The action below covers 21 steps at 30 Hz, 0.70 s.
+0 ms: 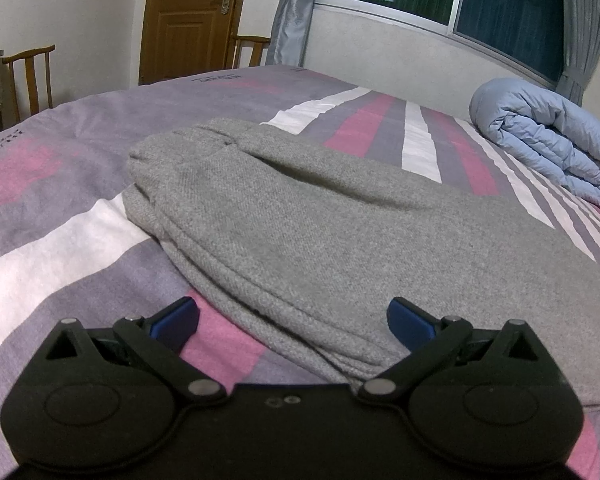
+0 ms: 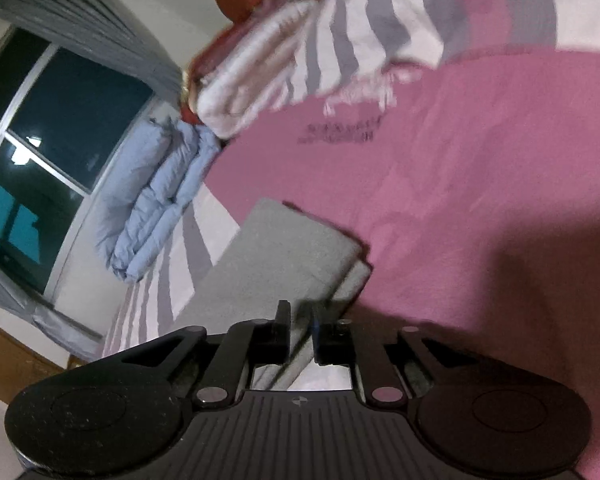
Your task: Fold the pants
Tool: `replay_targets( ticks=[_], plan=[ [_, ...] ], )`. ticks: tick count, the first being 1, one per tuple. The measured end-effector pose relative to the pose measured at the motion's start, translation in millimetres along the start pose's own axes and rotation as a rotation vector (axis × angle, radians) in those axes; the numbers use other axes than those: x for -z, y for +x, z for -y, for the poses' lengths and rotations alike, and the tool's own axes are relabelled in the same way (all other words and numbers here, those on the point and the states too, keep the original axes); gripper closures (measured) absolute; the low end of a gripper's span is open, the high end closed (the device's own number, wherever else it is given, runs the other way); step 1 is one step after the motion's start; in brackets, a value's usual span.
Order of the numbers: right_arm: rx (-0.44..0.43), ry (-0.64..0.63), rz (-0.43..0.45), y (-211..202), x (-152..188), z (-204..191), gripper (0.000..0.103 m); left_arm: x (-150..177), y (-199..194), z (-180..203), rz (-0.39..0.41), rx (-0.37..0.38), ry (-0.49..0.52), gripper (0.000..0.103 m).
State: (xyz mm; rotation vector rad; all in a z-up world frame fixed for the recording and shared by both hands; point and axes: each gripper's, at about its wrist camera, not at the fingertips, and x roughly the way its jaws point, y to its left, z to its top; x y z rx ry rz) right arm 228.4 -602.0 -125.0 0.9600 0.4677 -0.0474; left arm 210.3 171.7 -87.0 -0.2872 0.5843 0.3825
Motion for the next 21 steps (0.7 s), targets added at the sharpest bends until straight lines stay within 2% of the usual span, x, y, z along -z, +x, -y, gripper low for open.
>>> replay_targets(
  ticks=[2, 6, 8, 9, 10, 13, 14, 15, 16, 17, 21],
  plan=[
    [-0.039, 0.021, 0.011, -13, 9, -3, 0.091, 0, -1, 0, 0.002, 0.000, 0.002, 0.007],
    [-0.138, -0.008, -0.120, -11, 43, -30, 0.090, -3, -15, 4, 0.055, 0.030, 0.026, 0.008],
    [-0.181, 0.005, -0.188, -5, 66, -46, 0.073, -4, -24, 6, 0.090, 0.047, 0.042, 0.008],
    [-0.195, 0.022, -0.211, -2, 79, -53, 0.044, -4, -28, 6, 0.099, 0.049, 0.040, 0.009],
    [-0.216, 0.033, -0.229, 2, 90, -59, 0.029, -4, -30, 5, 0.102, 0.049, 0.030, 0.009],
    [-0.280, 0.033, -0.281, 13, 128, -83, 0.031, -4, -43, -1, 0.124, 0.081, -0.007, 0.009],
    [-0.307, 0.044, -0.302, 17, 141, -89, 0.035, -4, -48, -2, 0.136, 0.096, -0.013, 0.009],
    [-0.322, 0.046, -0.326, 21, 151, -95, 0.045, -3, -54, -2, 0.149, 0.113, -0.018, 0.009],
    [-0.326, 0.041, -0.349, 25, 160, -101, 0.051, -2, -57, -2, 0.154, 0.124, -0.021, 0.009],
    [-0.329, 0.046, -0.366, 28, 167, -103, 0.052, -2, -58, -2, 0.151, 0.131, -0.022, 0.009],
    [-0.311, 0.078, -0.378, 38, 175, -103, 0.055, -2, -46, -6, 0.082, 0.081, -0.020, 0.009]
  ],
)
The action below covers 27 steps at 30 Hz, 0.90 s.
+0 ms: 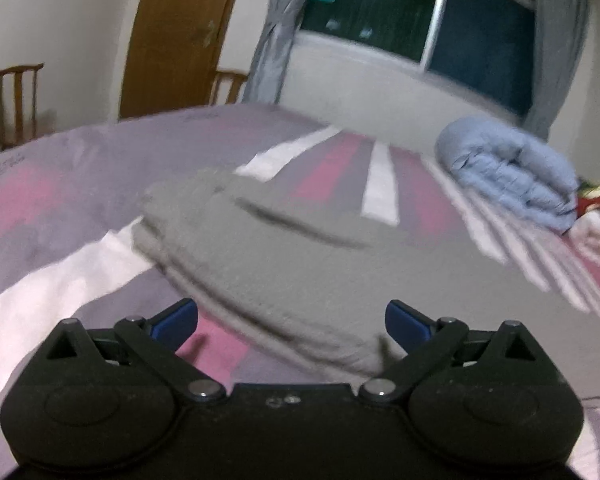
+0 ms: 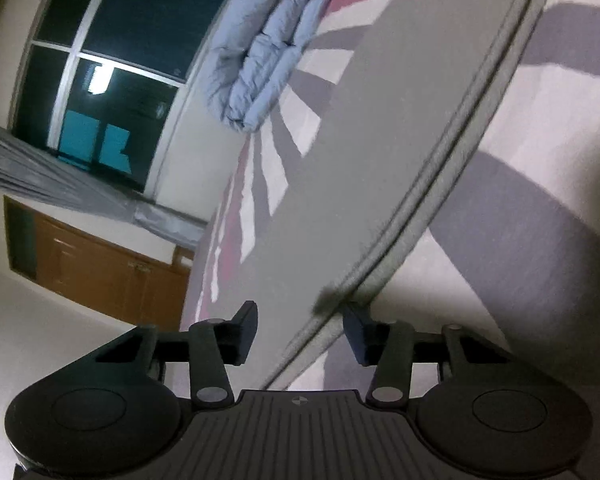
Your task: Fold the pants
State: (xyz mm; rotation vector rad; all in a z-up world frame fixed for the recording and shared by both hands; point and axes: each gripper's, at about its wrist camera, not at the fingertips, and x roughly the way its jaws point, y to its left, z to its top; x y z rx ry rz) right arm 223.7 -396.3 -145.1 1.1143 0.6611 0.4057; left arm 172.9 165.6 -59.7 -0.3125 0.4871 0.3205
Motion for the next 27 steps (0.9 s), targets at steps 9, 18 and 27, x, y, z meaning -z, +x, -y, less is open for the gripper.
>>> replay_targets(
  ticks=[9, 18, 27],
  plan=[
    [-0.013, 0.074, -0.001, 3, -11, 8, 0.058, 3, 15, -19, -0.040, 0.002, -0.076, 0.008],
    [0.082, 0.007, -0.017, 21, -9, 6, 0.097, 5, 15, -20, -0.049, 0.005, -0.076, 0.008],
    [0.061, -0.062, 0.004, 0, -5, -1, 0.099, 5, 16, -19, -0.050, 0.001, -0.074, 0.008]
  ],
)
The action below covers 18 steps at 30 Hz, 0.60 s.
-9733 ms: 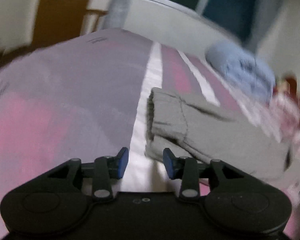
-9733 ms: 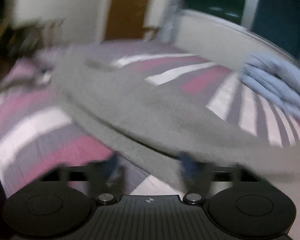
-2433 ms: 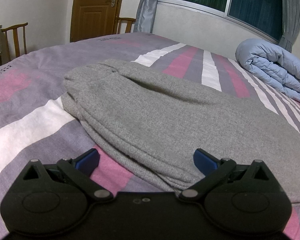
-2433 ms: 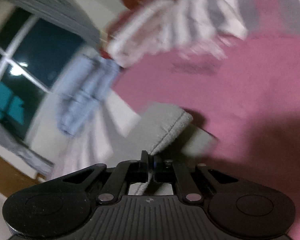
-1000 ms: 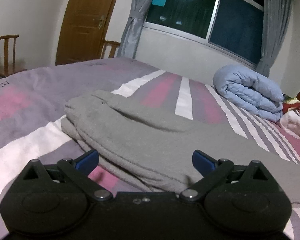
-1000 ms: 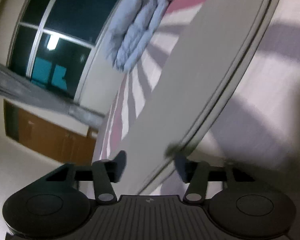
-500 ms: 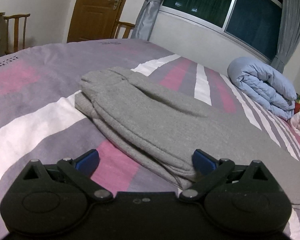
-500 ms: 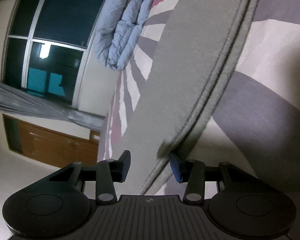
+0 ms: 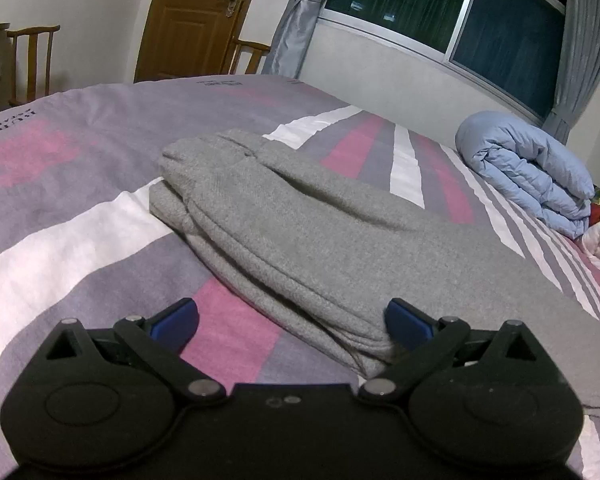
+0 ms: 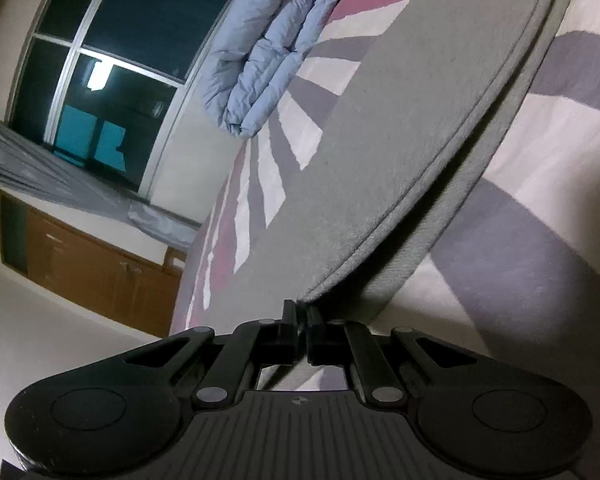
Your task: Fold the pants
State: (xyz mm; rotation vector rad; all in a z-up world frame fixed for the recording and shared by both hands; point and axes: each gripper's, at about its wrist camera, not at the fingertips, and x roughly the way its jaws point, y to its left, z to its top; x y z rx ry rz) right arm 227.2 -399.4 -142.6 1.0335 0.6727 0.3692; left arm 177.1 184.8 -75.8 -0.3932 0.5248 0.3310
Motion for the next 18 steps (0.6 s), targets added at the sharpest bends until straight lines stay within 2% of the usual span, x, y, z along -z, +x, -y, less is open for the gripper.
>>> replay_targets(
  ticks=[3, 12, 16, 18],
  plan=[
    [0.040, 0.042, -0.024, 15, -1, 17, 0.102, 0, 0, 1, -0.001, -0.004, 0.005, 0.008],
    [-0.023, 0.150, -0.015, 10, -2, 26, 0.100, 0, 0, 2, 0.009, -0.014, 0.006, 0.008],
    [-0.045, 0.180, -0.005, 6, -2, 26, 0.094, 0, -4, 0, 0.038, -0.033, 0.001, 0.008],
    [-0.066, 0.208, 0.004, 1, -1, 29, 0.087, 0, -2, -2, 0.033, -0.038, -0.012, 0.008]
  ],
)
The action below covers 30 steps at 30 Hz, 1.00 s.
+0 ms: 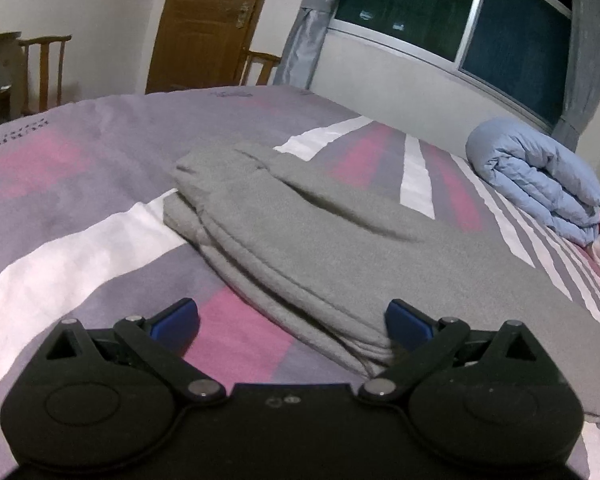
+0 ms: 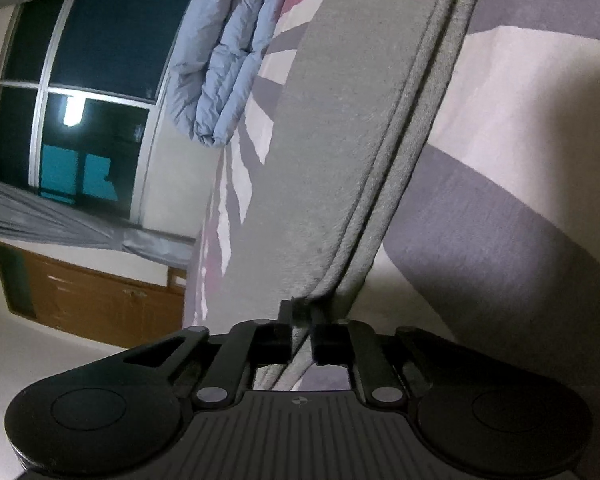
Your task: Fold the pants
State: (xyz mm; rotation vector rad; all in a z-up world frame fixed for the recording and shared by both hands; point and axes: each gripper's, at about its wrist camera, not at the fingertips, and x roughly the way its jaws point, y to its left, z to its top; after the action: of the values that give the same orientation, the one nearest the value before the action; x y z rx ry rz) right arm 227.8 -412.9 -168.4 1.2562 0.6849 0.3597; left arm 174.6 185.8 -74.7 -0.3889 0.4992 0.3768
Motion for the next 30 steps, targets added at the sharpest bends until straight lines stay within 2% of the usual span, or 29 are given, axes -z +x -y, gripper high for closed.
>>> replay_targets(
  ticks=[5, 9, 10, 11, 12, 17, 20, 25, 26, 28, 30],
  plan=[
    [-0.004, 0.010, 0.007, 5, -2, -3, 0.080, 0, 3, 2, -0.004, -0.006, 0.007, 0.008],
    [-0.006, -0.018, -0.014, 23, -7, -8, 0.081, 1, 4, 3, -0.008, -0.007, 0.012, 0.008],
    [-0.004, -0.030, -0.019, 28, -7, -9, 0.084, 1, 4, 3, -0.008, -0.007, 0.013, 0.008],
    [0.014, -0.053, -0.022, 30, -7, -12, 0.094, 1, 3, 3, -0.008, -0.007, 0.013, 0.008],
    [0.025, -0.079, -0.025, 28, -3, -13, 0.098, 1, 3, 2, -0.008, -0.007, 0.013, 0.008],
    [0.000, -0.147, 0.002, 11, 7, -22, 0.099, 1, 3, 2, -0.008, -0.006, 0.012, 0.008],
    [0.059, -0.142, -0.023, 20, 9, -12, 0.099, 1, 3, 3, -0.009, -0.005, 0.014, 0.008],
    [0.091, -0.169, -0.018, 28, 10, -17, 0.098, 1, 2, 2, -0.008, -0.004, 0.011, 0.008],
    [0.084, -0.151, -0.033, 25, 9, -17, 0.097, 1, 1, 2, -0.004, -0.004, 0.009, 0.008],
    [0.078, -0.163, -0.039, 11, 8, -21, 0.082, 0, -5, -1, 0.016, -0.006, 0.000, 0.008],
    [0.103, -0.232, -0.020, -7, 11, -34, 0.069, -2, -11, -5, 0.045, -0.003, -0.019, 0.008]
  ],
)
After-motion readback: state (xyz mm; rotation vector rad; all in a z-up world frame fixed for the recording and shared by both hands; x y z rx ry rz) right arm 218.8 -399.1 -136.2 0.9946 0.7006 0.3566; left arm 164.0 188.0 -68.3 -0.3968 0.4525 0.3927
